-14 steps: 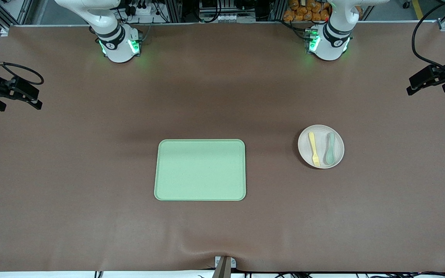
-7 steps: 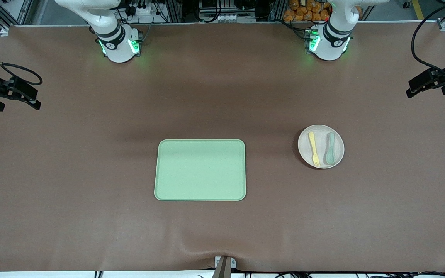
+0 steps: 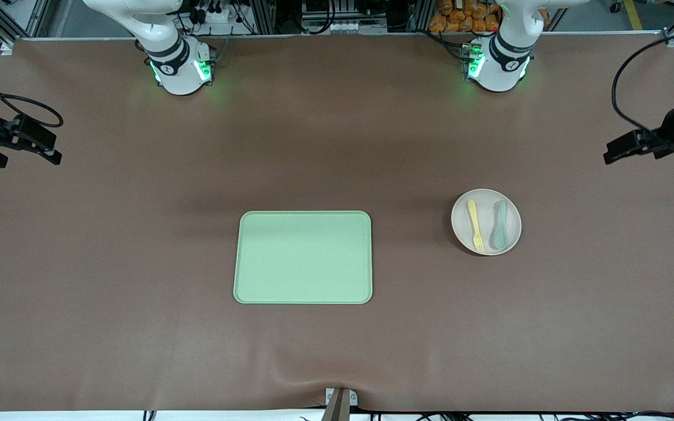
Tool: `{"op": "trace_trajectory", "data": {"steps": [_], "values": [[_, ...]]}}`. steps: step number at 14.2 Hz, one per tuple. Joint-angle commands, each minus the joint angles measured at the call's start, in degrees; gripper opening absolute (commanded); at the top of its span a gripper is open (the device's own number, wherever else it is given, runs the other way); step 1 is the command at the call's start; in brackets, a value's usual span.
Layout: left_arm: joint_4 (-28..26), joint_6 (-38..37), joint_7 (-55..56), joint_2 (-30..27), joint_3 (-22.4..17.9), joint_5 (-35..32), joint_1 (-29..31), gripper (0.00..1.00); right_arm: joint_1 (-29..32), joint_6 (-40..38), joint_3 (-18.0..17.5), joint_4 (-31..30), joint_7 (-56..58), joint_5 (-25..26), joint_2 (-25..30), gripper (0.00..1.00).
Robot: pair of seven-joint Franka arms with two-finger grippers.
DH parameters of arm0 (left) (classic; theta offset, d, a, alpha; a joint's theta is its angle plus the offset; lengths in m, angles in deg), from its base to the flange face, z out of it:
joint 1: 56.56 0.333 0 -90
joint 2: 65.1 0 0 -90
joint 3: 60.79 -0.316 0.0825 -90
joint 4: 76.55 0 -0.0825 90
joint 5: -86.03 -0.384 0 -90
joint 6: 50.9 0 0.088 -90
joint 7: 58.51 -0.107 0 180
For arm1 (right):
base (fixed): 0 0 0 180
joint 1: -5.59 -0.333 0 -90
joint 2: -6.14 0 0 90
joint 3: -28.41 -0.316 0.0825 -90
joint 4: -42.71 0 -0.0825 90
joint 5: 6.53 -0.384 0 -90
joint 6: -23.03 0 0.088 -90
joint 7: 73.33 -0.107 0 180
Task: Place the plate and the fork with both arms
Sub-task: 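Move the left gripper down to the rim of the white plate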
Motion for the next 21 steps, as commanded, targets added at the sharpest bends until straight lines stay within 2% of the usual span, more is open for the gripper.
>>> {"op": "trace_trajectory", "data": {"steps": [1, 5, 11, 12, 13, 14, 17, 21], "values": [[-7.5, 8.2, -0.7, 0.4, 0.1, 0.7, 0.4, 1.0, 1.1, -0.7, 0.4, 0.8, 1.4, -1.5, -0.4, 1.0], [-14.7, 21.7, -0.7, 4.8, 0.1, 0.7, 0.4, 1.0, 1.0, -0.7, 0.8, 0.7, 1.5, -1.5, -0.5, 1.0], [-19.8, 36.3, -0.4, 14.4, 0.3, 2.9, 0.6, 1.0, 0.9, -0.6, 0.8, 0.8, 1.4, -1.5, -0.5, 1.0], [-19.8, 36.6, -0.4, 15.6, 0.3, 5.0, 0.6, 1.0, 0.8, -0.6, 0.8, 0.8, 1.4, -1.5, -0.5, 1.0], [-19.8, 36.6, -0.4, 16.6, 0.3, 8.3, 0.6, 0.9, 0.8, -0.6, 0.8, 0.8, 1.4, -1.5, -0.5, 1.0], [-19.8, 36.7, -0.5, 17.4, 0.3, 10.6, 0.6, 0.88, 0.9, -0.6, 0.8, 0.8, 1.4, -1.5, -0.5, 1.0], [-19.9, 36.7, -0.5, 19.5, 0.3, 11.2, 0.6, 0.76, 0.9, -0.6, 0.8, 0.8, 1.4, -1.5, -0.5, 1.0], [-20.9, 37.2, -0.7, 20.4, 0.3, 11.3, 0.5, 0.73, 1.0, -0.7, 0.8, 0.7, 1.5, -1.5, -0.4, 1.0]]}}
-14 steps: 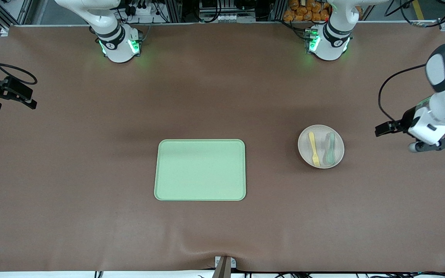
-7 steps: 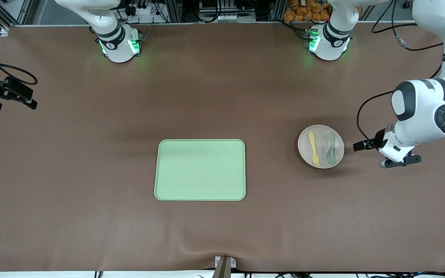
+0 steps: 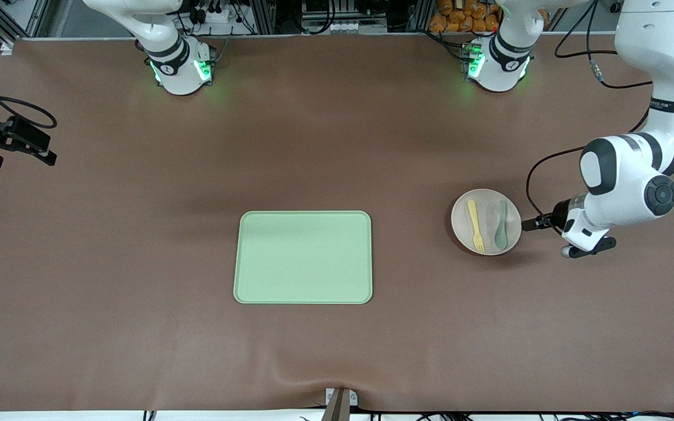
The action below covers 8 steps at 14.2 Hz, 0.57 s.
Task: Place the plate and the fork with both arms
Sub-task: 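Move the left gripper down to the rim of the white plate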
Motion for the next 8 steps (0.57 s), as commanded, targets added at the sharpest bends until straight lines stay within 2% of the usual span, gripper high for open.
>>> {"op": "trace_trajectory", "data": {"steps": [1, 7, 8], "values": [[-1.5, 1.2, -0.9, -0.2, 0.3, 1.0, 0.3, 0.73, 0.9, -0.6, -0.3, 0.7, 1.1, -1.2, -0.3, 1.0], [-5.1, 6.1, -1.1, 1.2, 0.3, 1.1, 0.2, 0.71, 0.9, -0.5, -0.4, 0.8, 1.1, -1.2, -0.3, 1.0], [-5.2, 6.5, -1.1, 1.4, 0.4, 1.1, 0.2, 0.65, 0.9, -0.5, -0.3, 0.8, 1.0, -1.2, -0.3, 1.0]]}}
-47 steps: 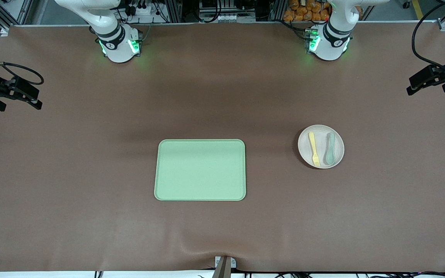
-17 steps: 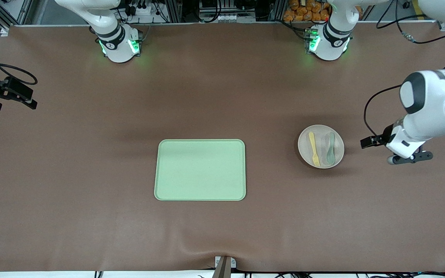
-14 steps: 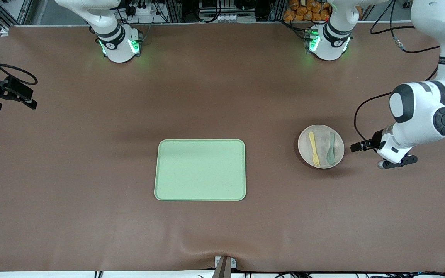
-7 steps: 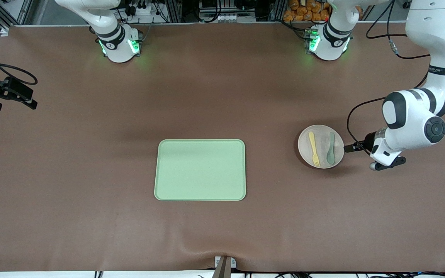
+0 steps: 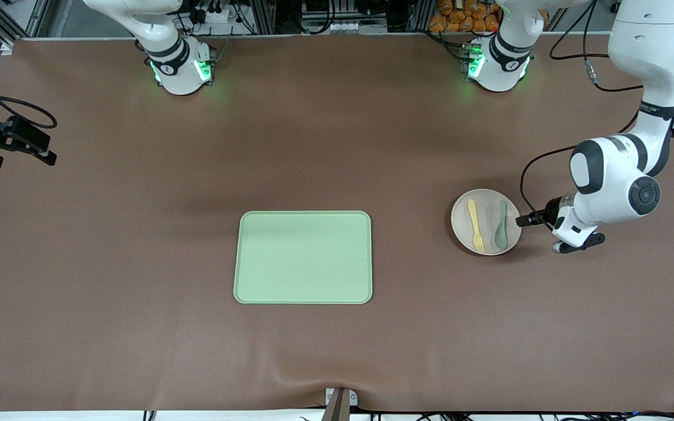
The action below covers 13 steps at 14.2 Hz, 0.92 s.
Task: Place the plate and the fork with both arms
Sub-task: 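Close the left gripper on the plate rim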
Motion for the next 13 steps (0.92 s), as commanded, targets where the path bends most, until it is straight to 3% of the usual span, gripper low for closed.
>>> {"op": "trace_trajectory", "data": {"steps": [1, 3, 7, 11, 13], "values": [[-1.1, 2.1, -1.1, 0.4, 0.4, 1.1, 0.2, 0.59, 0.9, -0.5, -0.3, 0.8, 1.1, -1.2, -0.3, 1.0], [-1.3, 2.1, -1.1, 0.5, 0.5, 3.6, 0.1, 0.45, 0.9, -0.5, -0.3, 0.8, 1.0, -1.2, -0.3, 1.0], [-1.2, 2.1, -1.1, 1.2, 1.2, 4.2, 0.1, 0.44, 0.9, -0.6, -0.3, 0.8, 1.1, -1.2, -0.3, 1.0], [-1.1, 2.2, -1.1, 2.2, 1.2, 4.5, 0.1, 0.26, 0.9, -0.6, -0.3, 0.7, 1.1, -1.2, -0.3, 1.0], [-1.1, 2.2, -1.1, 2.6, 1.2, 4.7, 0.1, 0.08, 0.9, -0.5, -0.3, 0.8, 1.1, -1.2, -0.3, 1.0]]}}
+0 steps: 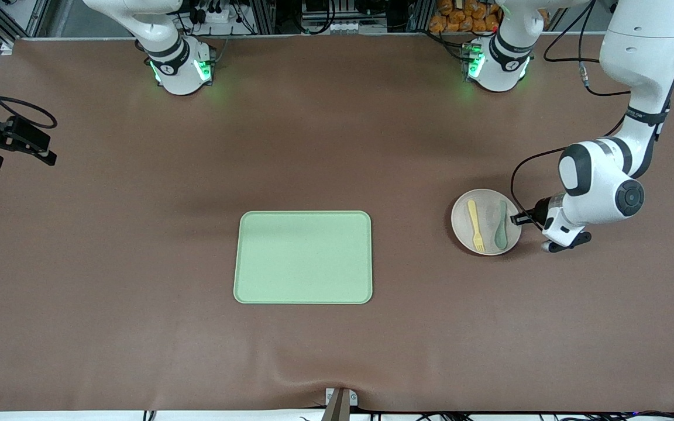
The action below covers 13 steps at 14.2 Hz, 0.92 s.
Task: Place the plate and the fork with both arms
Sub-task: 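Close the left gripper on the plate rim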
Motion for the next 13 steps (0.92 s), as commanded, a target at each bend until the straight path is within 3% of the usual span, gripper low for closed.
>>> {"op": "trace_trajectory", "data": {"steps": [1, 8, 13], "values": [[-0.3, 1.0, -1.1, 0.6, 0.3, 1.5, 0.1, 0.01, 0.9, -0.5, -0.3, 0.8, 1.1, -1.2, -0.3, 1.0], [0.6, 0.8, 0.3, -1.0, 5.9, 6.0, 0.0, 0.0, 0.9, -0.5, -0.3, 0.8, 1.1, -1.2, -0.3, 1.0], [7.8, 0.5, 6.3, -1.8, 13.3, 9.0, -0.3, 0.0, 0.9, -0.6, -0.3, 0.8, 1.1, -1.2, -0.3, 1.0]]}}
